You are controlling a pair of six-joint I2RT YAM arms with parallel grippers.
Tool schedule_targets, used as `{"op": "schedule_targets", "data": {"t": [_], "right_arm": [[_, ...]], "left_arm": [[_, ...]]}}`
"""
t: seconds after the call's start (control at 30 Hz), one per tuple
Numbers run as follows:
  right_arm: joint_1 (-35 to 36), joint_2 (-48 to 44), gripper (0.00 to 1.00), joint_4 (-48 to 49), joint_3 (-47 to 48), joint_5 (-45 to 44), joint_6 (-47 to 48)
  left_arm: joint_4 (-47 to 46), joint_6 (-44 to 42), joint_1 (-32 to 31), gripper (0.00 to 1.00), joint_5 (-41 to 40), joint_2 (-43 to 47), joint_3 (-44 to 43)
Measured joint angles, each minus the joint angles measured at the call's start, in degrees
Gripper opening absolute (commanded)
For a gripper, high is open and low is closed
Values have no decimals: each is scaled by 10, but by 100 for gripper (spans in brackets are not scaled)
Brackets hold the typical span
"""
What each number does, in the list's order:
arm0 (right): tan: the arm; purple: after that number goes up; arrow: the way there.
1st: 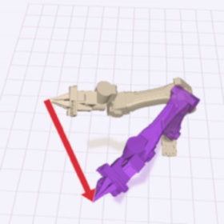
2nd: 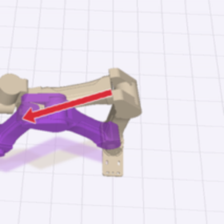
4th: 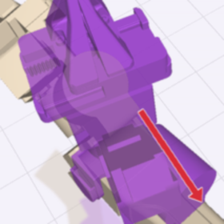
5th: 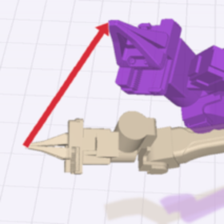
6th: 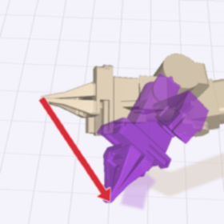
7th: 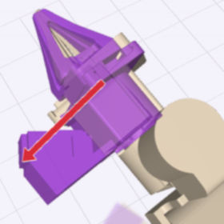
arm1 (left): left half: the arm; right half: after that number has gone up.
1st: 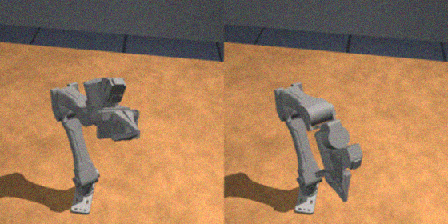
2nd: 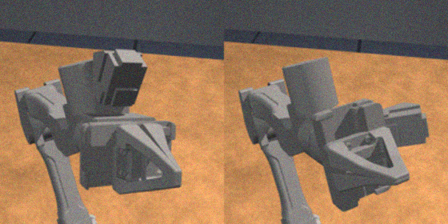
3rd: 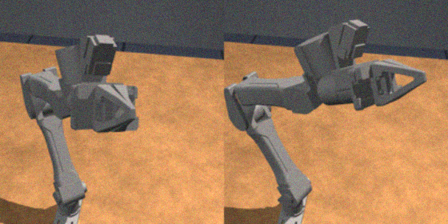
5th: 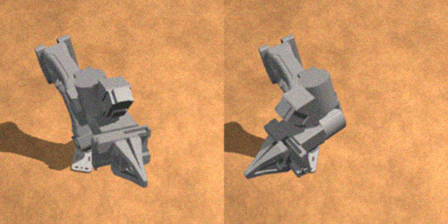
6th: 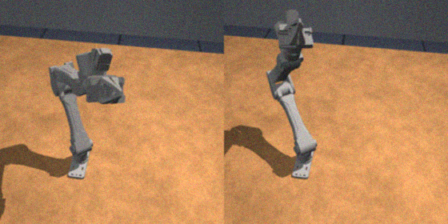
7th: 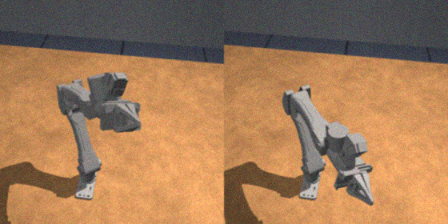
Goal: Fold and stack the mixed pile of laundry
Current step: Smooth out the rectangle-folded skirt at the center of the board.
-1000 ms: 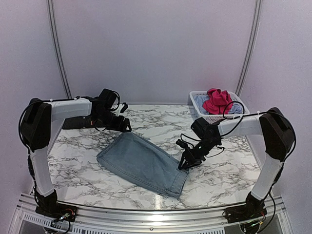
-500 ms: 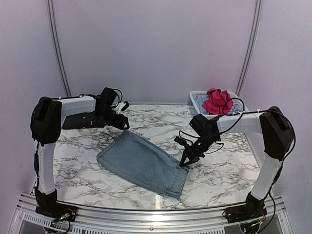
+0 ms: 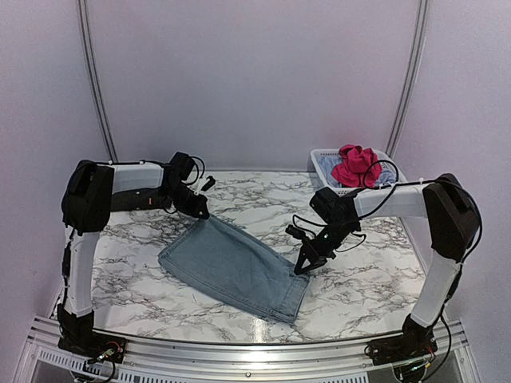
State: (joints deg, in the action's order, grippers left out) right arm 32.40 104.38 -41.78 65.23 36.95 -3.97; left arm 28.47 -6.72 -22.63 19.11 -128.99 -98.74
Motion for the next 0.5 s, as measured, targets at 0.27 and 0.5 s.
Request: {"op": "schedule_targets", "data": {"t": [0.27,0.5], "right_arm": [[0,-5,0,-11,20,-3,-4],[-8,-13,0,-9,35,-7,-3]], "left_arm": [[4,3,19,0,16,25,22],[10,17,43,0,31,53,16]]}}
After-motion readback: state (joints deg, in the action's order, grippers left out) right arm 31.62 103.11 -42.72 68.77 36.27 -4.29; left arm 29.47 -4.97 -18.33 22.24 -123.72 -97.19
